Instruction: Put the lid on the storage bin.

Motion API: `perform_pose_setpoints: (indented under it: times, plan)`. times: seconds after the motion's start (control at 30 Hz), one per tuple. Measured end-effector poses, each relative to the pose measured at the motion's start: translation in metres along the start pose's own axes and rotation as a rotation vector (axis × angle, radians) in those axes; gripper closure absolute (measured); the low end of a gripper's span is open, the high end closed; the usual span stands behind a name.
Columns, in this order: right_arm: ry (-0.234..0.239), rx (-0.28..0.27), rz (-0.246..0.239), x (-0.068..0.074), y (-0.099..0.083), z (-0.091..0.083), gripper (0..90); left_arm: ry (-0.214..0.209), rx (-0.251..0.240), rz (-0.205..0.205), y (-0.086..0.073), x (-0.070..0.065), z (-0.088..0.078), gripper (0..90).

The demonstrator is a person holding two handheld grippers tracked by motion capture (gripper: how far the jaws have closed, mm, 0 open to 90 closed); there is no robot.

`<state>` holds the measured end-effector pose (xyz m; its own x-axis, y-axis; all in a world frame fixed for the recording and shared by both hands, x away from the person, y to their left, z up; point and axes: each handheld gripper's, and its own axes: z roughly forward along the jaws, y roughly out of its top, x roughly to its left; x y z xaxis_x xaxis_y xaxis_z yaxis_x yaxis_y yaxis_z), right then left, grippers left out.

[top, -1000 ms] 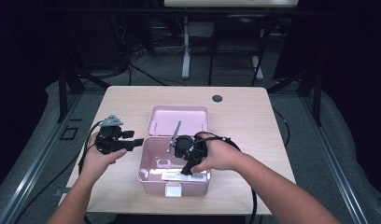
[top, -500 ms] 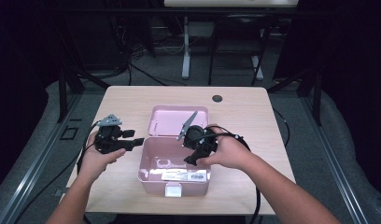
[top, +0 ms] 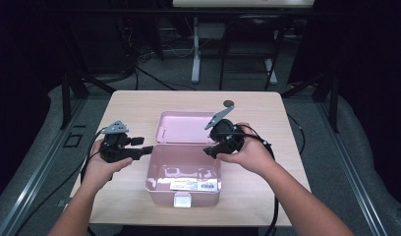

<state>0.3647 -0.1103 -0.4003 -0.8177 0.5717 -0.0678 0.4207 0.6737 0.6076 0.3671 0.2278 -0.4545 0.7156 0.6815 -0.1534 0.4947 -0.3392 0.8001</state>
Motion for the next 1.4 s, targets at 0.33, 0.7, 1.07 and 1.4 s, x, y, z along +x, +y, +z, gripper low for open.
perform_pose_setpoints:
  times: [0.33,0.7,1.07,1.4]
  plan:
    - [-0.046,-0.045,0.196,-0.034,-0.015,0.007,50.3,-0.008,0.021,0.007,0.0,-0.003,0.001,51.3]
    - [-0.066,-0.056,0.287,-0.053,-0.016,0.023,49.9,0.007,0.068,0.017,-0.005,-0.004,0.01,57.0]
    - [-0.076,-0.056,0.348,-0.06,-0.013,0.037,47.8,0.007,0.075,0.011,-0.008,-0.005,0.016,59.8]
    - [-0.114,-0.101,0.41,-0.072,-0.016,0.047,55.0,-0.017,0.083,0.005,-0.01,-0.005,0.021,65.0]
